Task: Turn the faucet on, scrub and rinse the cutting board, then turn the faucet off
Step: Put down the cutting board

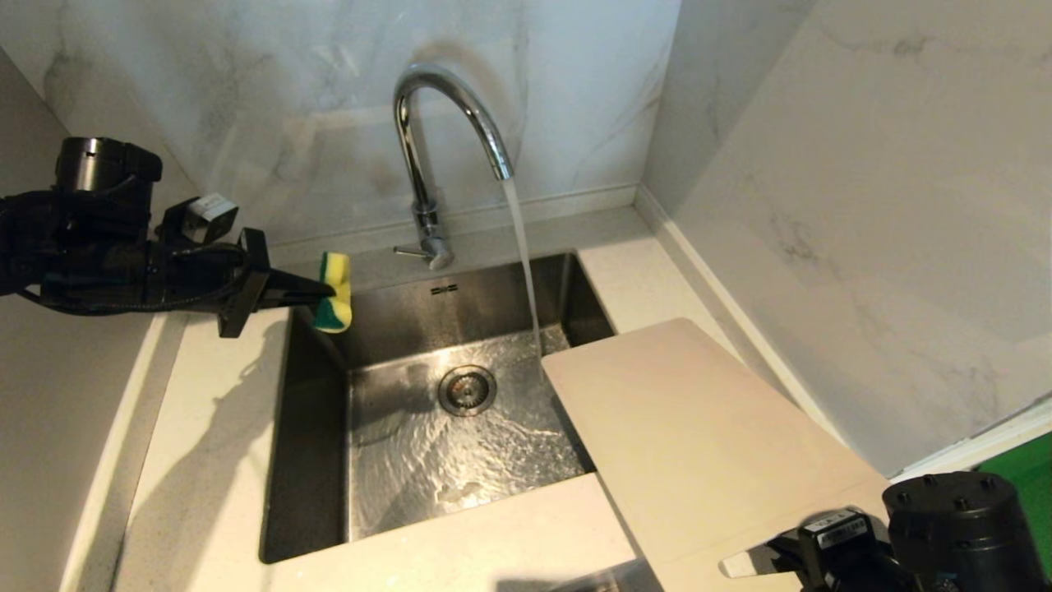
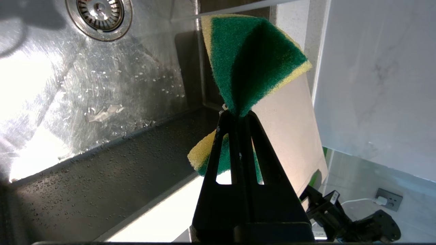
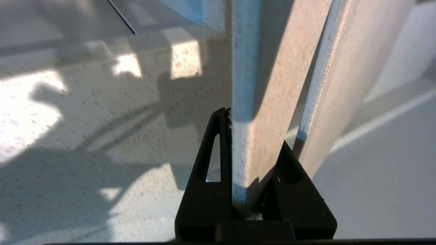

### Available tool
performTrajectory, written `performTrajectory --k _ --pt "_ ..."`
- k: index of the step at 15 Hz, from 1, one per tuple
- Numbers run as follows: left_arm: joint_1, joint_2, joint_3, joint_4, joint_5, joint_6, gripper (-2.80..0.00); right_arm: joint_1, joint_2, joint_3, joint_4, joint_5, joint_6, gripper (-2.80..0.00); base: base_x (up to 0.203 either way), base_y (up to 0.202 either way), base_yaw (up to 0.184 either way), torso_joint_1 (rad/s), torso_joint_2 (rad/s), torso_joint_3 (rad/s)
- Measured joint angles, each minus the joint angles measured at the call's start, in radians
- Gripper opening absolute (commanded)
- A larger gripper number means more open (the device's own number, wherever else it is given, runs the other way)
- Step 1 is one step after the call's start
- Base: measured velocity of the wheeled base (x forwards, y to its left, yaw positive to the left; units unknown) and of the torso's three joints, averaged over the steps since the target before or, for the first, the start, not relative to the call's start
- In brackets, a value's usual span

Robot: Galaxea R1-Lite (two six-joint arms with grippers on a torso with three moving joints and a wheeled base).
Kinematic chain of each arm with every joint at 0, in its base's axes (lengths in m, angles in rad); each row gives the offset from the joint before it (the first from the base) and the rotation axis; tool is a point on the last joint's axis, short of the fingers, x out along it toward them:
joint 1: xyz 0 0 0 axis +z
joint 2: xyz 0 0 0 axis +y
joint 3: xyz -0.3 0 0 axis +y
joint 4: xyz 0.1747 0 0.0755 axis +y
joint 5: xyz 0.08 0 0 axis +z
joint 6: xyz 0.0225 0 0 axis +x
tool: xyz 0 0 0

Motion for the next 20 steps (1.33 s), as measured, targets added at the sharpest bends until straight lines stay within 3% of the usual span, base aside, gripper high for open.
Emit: performTrajectory --k 5,11,20 --pt "-0.001 0.015 -0.002 -0.004 -0.001 0.000 -2.80 0.001 0.058 -0.012 0.049 0.080 0.048 -2.80 0.000 0.000 0.000 0.000 0.00 0.000" --pt "0.000 0.034 -0.005 -0.025 0.000 0.001 -2.80 0.000 0.137 0.004 0.063 0.098 0.051 -2.80 0.000 0.000 0.000 0.000 0.00 0.000" --pt "0.000 0.073 -0.006 -0.038 0.001 0.002 -2.80 -0.001 0.286 -0.092 0.061 0.143 0.049 -2.80 0.000 0.000 0.000 0.000 0.00 0.000"
